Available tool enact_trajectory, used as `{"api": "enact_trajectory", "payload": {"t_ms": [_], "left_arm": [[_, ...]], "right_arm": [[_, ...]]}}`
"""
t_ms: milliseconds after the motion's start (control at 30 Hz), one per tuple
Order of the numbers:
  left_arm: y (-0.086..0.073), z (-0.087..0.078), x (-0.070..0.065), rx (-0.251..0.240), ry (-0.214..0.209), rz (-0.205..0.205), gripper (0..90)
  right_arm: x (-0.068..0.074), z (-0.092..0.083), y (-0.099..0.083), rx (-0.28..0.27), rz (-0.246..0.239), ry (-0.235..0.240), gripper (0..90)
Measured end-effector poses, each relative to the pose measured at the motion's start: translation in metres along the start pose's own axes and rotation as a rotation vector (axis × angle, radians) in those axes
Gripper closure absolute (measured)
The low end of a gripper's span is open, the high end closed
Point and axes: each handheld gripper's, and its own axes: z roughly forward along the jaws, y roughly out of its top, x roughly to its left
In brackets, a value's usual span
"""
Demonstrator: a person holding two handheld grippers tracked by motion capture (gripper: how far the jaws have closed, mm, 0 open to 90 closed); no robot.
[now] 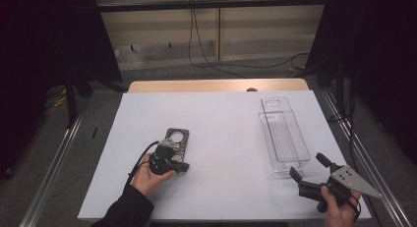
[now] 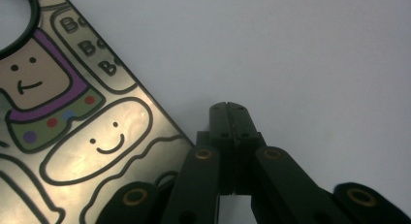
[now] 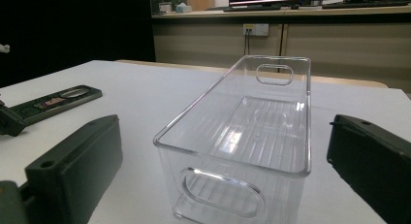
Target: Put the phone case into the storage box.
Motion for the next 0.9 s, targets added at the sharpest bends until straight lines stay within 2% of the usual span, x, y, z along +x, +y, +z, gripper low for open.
{"api": "enact_trajectory", "payload": {"t_ms": [667,900], "left_arm": [[-0.017,-0.022,0.019,-0.013,0.056,-0.062,90.0],[-0.019,-0.027,0.024,-0.010,0.073,-0.057,90.0]], "right_arm": [[0.000,0.000,0.000,0.000,0.000,0.000,0.0],[0.000,0.000,0.000,0.002,0.002,0.000,0.0]]}}
